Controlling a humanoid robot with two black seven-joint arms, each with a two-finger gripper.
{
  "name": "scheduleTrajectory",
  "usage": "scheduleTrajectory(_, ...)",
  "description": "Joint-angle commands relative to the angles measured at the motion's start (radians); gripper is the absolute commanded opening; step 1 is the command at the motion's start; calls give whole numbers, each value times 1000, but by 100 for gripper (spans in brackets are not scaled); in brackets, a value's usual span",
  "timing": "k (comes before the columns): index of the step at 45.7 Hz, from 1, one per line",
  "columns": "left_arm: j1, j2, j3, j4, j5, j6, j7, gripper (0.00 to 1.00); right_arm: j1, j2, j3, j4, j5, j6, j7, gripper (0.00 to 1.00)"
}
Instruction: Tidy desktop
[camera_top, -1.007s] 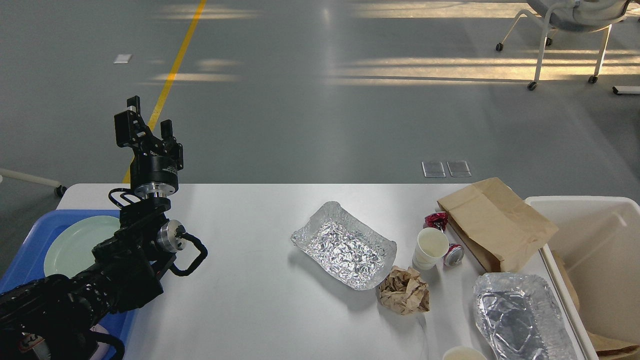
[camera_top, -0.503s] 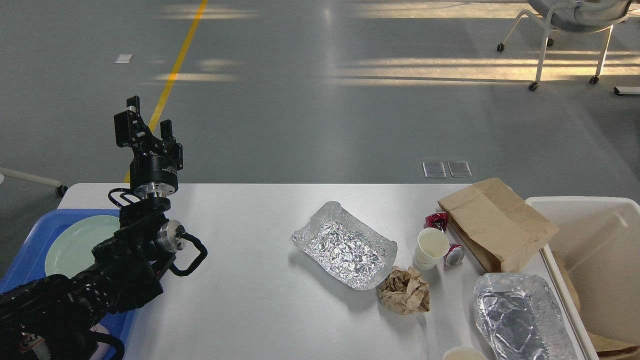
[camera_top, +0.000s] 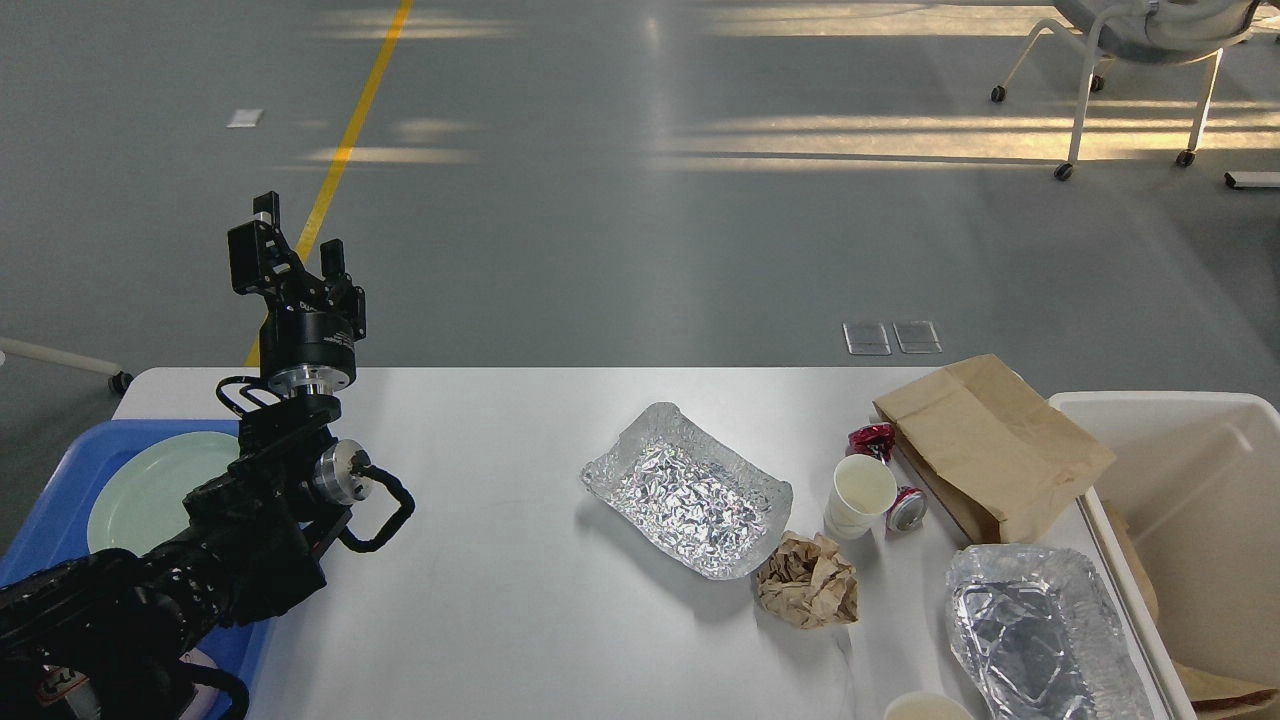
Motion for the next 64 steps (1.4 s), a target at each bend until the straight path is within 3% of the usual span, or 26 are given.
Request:
scheduleTrajectory(1,0,0,0,0,0,0,0,96,-7,3,6,-2,0,0,0,100)
scheduleTrajectory(37,0,0,0,0,0,0,0,96,-148,-11,10,7,1,0,3,100)
scheduleTrajectory(54,0,0,0,0,0,0,0,96,-209,-6,3,201,-31,0,-1,100)
scheduleTrajectory(64,0,0,0,0,0,0,0,96,-364,46,-3,208,-42,0,-1,100)
